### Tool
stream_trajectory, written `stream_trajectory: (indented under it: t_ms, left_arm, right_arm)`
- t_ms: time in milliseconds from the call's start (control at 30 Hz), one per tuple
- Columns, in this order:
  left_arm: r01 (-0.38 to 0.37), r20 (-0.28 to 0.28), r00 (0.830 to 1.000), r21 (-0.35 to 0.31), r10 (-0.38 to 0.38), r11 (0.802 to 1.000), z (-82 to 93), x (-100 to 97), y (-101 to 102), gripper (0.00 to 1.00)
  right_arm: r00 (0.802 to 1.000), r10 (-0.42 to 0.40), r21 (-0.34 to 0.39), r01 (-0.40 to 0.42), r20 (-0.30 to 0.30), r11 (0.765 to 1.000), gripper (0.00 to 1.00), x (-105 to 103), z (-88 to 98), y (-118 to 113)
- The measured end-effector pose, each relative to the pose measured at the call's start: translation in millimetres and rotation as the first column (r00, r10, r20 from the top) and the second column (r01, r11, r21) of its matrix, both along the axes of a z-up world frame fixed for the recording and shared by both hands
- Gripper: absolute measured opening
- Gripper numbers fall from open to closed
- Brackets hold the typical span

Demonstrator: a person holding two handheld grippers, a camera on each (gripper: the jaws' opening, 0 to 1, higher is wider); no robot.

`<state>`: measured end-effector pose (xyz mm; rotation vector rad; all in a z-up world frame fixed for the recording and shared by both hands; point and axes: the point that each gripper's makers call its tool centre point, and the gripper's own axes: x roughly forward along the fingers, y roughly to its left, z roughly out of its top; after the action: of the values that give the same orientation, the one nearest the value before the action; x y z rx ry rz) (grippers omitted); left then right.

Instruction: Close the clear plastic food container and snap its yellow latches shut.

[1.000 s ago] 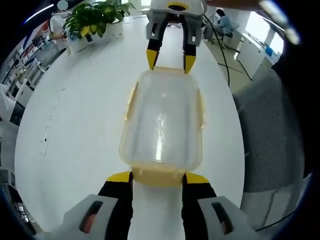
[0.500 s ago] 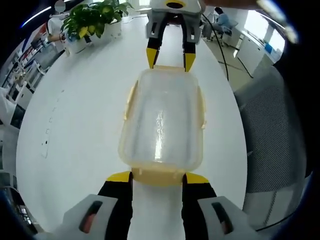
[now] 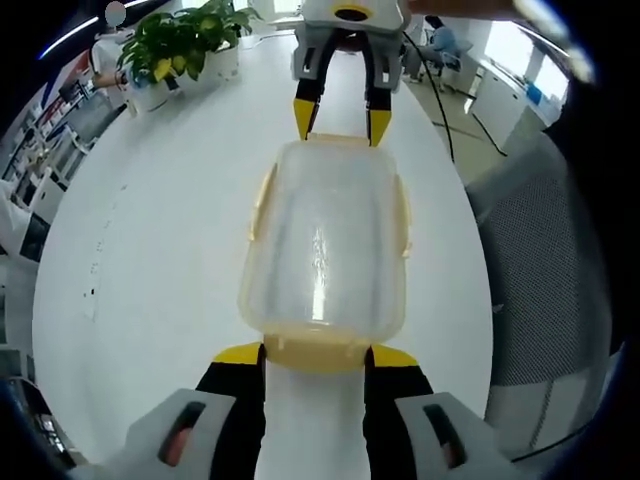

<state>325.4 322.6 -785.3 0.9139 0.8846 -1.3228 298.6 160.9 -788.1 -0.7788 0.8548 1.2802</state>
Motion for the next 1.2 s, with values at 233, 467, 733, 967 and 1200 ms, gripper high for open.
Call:
stream_trajectory:
  t_ms: [233, 467, 733, 967, 1200]
  left_arm:
    - [-0.003, -0.011, 1.000, -0.004, 0.003, 1.000, -1.6, -0.4, 0.0, 0.33]
    - [-0.023, -0.029, 0.999, 0.010, 0.023, 1.000, -4.3, -1.5, 2.3, 0.34]
    - [-0.017, -0.022, 1.000, 0.020, 0.018, 1.000, -6.8, -1.1, 3.4, 0.30]
    - [-0.030, -0.024, 0.999, 0.017, 0.031, 0.999, -6.7, -1.1, 4.1, 0.32]
    - [-0.105, -0.054, 0.993, 0.000, 0.105, 0.994, -6.8, -2.7, 11.7, 0.34]
  right_arm:
    - [1.000, 0.015, 0.014, -0.015, 0.007, 1.000, 0.36, -0.3, -5.0, -0.1]
    - [1.000, -0.004, 0.007, 0.004, 0.000, 1.000, 0.37, -0.2, -4.9, 0.7]
    - [0.999, 0.041, -0.035, -0.040, 0.036, 0.999, 0.43, 1.9, -10.9, 2.2]
    - [0.999, 0.032, -0.047, -0.031, 0.030, 0.998, 0.47, 4.6, -13.9, 2.2]
    - [0.998, -0.068, -0.031, 0.068, 0.004, 0.997, 0.46, 7.8, -7.9, -12.3]
